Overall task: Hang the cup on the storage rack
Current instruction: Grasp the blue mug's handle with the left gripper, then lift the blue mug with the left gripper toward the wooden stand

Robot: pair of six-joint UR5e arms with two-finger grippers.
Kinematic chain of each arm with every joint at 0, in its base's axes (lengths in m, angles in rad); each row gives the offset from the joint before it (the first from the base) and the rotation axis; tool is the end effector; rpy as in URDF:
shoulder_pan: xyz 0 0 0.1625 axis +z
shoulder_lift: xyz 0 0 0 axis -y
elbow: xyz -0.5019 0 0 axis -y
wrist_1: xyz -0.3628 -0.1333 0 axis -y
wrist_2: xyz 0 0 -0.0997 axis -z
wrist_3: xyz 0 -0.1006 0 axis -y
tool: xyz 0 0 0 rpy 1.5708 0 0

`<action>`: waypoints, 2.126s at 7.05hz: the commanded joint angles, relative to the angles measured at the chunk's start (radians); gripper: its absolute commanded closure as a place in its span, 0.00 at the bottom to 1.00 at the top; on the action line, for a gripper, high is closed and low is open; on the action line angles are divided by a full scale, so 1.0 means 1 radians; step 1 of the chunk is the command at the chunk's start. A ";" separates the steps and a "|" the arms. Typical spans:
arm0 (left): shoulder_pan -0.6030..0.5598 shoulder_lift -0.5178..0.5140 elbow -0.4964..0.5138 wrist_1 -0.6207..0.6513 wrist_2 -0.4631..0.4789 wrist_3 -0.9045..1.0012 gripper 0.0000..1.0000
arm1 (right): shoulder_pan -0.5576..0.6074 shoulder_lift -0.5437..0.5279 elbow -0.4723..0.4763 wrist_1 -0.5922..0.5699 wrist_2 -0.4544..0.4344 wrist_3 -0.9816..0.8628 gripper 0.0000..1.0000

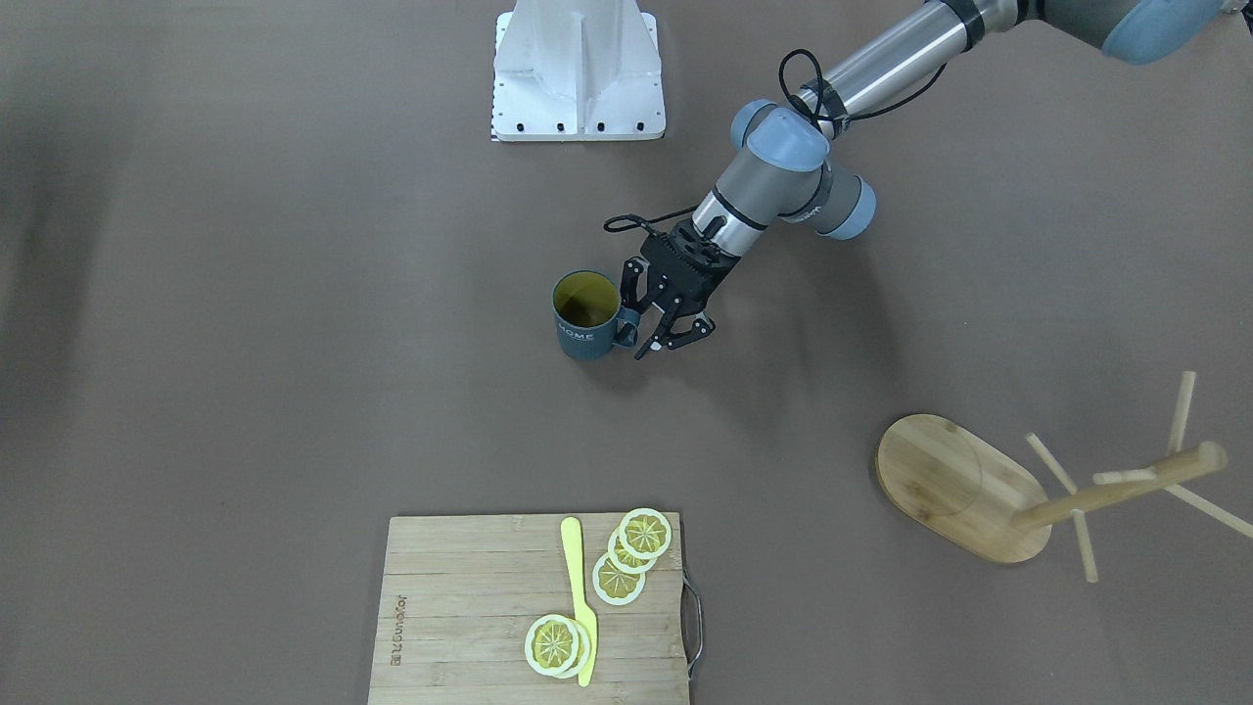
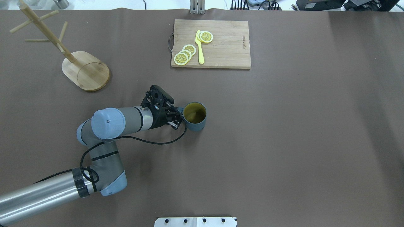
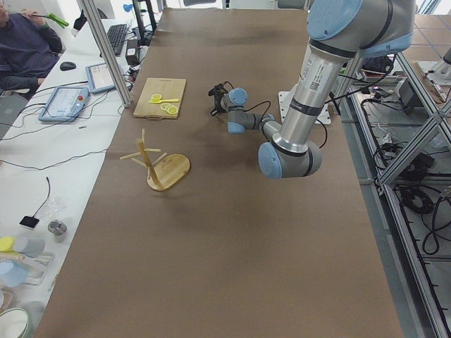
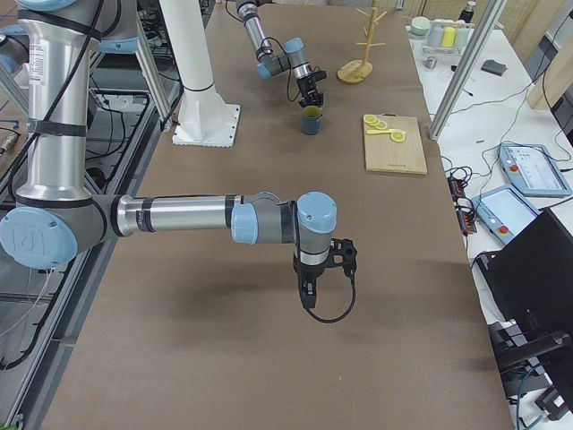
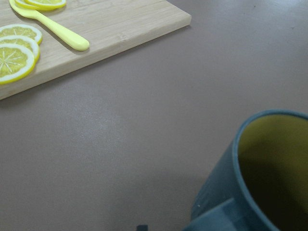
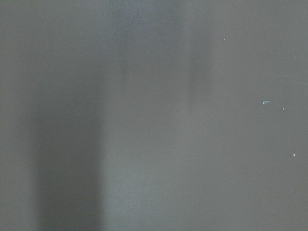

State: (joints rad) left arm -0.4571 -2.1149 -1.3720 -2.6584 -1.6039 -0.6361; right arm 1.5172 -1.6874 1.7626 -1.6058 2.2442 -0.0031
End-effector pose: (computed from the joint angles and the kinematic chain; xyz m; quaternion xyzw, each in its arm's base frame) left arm 0.5838 -0.4320 0.3842 0.4114 0.5119 0.1889 0.7301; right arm 0.0487 -0.4094 0.7083 0.0106 -0.3307 -0.0334 0.9431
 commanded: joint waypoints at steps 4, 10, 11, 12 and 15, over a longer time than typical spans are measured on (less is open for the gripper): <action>-0.002 0.001 -0.007 -0.006 -0.001 -0.040 0.96 | 0.000 0.003 0.000 0.000 0.000 0.000 0.00; -0.044 0.003 -0.013 -0.129 -0.004 -0.428 1.00 | 0.000 0.003 -0.005 0.000 -0.002 0.000 0.00; -0.057 0.000 -0.018 -0.179 -0.011 -0.594 1.00 | 0.000 0.002 -0.005 0.000 -0.002 -0.002 0.00; -0.058 0.000 -0.019 -0.236 -0.013 -0.763 1.00 | 0.000 0.000 -0.005 0.000 -0.002 -0.002 0.00; -0.093 -0.005 -0.019 -0.377 0.013 -1.133 1.00 | 0.000 0.000 -0.003 0.000 0.000 -0.002 0.00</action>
State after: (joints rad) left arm -0.5305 -2.1202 -1.3912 -2.9803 -1.6047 -1.6337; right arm 1.5171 -1.6873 1.7588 -1.6061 2.2430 -0.0046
